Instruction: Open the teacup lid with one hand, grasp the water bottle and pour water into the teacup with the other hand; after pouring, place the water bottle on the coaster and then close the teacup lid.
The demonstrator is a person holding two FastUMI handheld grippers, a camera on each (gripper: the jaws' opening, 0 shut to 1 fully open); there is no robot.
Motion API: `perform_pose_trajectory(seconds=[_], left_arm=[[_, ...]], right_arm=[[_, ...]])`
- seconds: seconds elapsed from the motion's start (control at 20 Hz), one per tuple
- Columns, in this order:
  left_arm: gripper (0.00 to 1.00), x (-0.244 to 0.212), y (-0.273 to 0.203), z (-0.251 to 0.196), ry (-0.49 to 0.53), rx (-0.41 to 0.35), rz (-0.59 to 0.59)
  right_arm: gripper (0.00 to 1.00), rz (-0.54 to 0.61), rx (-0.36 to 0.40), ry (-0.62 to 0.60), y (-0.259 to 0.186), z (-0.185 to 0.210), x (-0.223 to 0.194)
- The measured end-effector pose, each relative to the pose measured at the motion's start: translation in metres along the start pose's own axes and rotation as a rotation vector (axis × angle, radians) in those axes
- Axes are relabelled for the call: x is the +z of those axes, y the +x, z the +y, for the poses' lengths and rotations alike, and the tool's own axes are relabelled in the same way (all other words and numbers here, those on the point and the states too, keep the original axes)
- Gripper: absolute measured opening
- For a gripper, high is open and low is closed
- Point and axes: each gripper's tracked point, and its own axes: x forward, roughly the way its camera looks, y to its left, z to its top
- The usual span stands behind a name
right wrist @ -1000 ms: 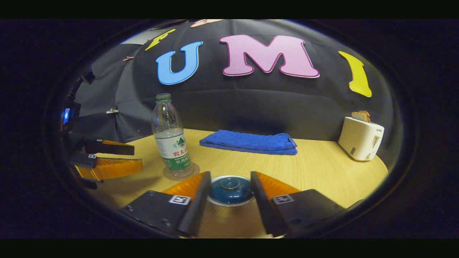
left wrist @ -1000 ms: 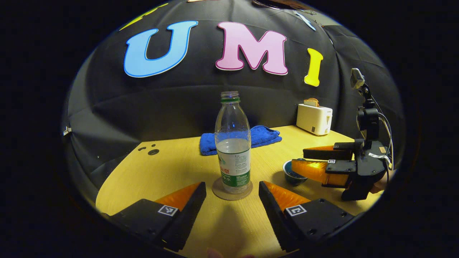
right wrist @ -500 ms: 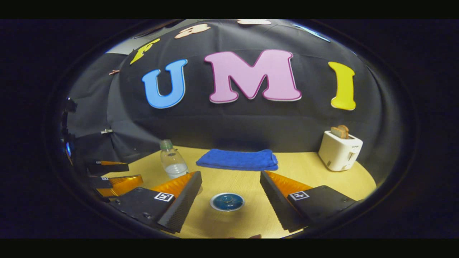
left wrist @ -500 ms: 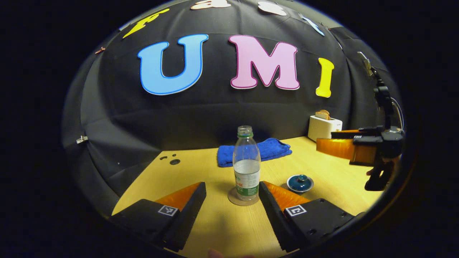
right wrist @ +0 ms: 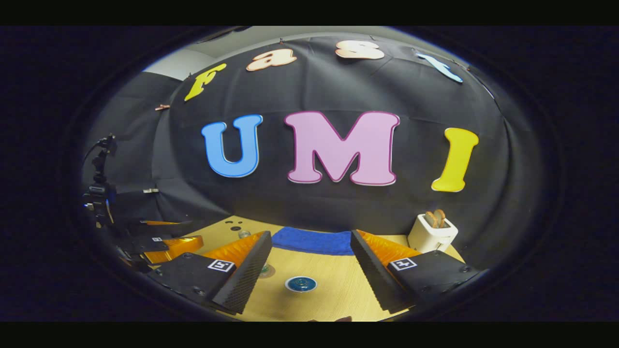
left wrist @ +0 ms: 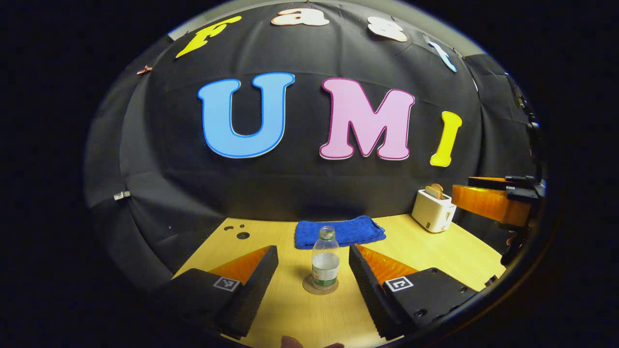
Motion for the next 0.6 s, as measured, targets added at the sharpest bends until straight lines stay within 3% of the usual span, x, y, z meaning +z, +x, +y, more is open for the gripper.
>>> perform_pose_trajectory(seconds=[0.2, 0.6], left_arm=[[0.93, 0.030, -0.014, -0.009, 0.021, 0.000, -0.040], [0.93, 0.042, -0.035, -0.026, 0.016, 0.025, -0.064]], right_arm=[[1.00, -0.028, 0.012, -0.023, -0.025, -0.002, 0.026], [0.98, -0.063, 0.042, -0.073, -0.059, -0.010, 0.047]])
